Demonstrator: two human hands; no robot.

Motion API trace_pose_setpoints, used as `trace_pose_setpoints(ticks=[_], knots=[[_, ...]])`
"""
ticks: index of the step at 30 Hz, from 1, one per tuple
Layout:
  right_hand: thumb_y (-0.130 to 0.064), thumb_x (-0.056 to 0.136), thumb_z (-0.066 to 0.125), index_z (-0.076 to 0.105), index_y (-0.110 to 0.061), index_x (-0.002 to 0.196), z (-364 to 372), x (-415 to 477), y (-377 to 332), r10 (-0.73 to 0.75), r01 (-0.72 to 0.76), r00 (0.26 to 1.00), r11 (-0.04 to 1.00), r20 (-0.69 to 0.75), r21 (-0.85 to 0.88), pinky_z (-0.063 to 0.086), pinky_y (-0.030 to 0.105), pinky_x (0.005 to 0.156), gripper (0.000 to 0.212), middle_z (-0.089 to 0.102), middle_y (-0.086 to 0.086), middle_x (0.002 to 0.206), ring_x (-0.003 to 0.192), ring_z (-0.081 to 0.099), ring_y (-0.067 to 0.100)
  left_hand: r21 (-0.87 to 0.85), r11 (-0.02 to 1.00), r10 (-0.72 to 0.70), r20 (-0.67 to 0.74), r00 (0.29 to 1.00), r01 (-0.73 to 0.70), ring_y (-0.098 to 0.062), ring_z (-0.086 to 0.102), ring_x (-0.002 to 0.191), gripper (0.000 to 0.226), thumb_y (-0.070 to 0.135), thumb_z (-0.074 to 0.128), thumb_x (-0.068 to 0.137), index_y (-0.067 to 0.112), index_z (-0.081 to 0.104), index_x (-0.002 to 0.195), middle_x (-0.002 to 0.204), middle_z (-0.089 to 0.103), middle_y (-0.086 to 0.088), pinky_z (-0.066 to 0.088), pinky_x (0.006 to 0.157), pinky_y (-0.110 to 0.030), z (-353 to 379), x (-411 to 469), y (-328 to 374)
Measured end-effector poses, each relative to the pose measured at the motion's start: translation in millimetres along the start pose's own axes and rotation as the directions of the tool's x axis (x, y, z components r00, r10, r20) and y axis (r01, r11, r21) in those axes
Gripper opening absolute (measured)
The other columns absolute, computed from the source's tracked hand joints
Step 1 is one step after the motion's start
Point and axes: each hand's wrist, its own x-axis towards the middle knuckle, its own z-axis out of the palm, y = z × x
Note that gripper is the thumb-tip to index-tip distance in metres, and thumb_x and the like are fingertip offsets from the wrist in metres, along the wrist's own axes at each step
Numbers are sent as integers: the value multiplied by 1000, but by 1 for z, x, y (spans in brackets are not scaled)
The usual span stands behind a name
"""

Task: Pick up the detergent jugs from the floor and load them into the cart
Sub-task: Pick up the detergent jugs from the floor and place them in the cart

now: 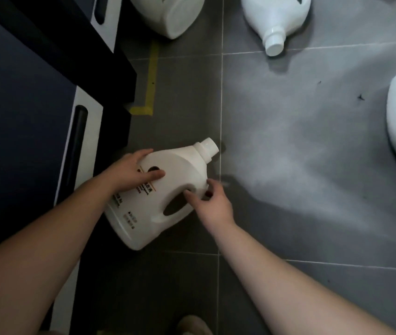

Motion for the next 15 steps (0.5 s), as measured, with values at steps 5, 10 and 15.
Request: trace_pose_setpoints(ticks=[5,10,15], knots=[[-32,102,63,43,-36,152,1,14,1,-5,6,999,1000,-45,10,48,36,96,54,53,6,145,129,57,27,-10,997,-79,-9,997,78,-31,61,125,99,72,80,72,36,40,156,147,50,-8,53,106,-54,10,-10,8],[-37,101,65,48,-33,151,-16,27,-13,-50,38,995,990,-87,-133,48,41,106,53,48,8,149,133,55,32,-148,971,-189,15,982,189,-32,59,129,119,89,68,54,25,43,152,146,55,-11,50,111,-49,45,-27,6],[-48,89,77,49,-26,151,-33,42,-32,-78,58,996,945,-49,-323,44,38,111,71,49,10,148,136,52,32,-298,903,-266,176,948,309,-31,59,131,105,75,75,76,19,37,156,148,58,-10,49,109,-44,78,-39,17]])
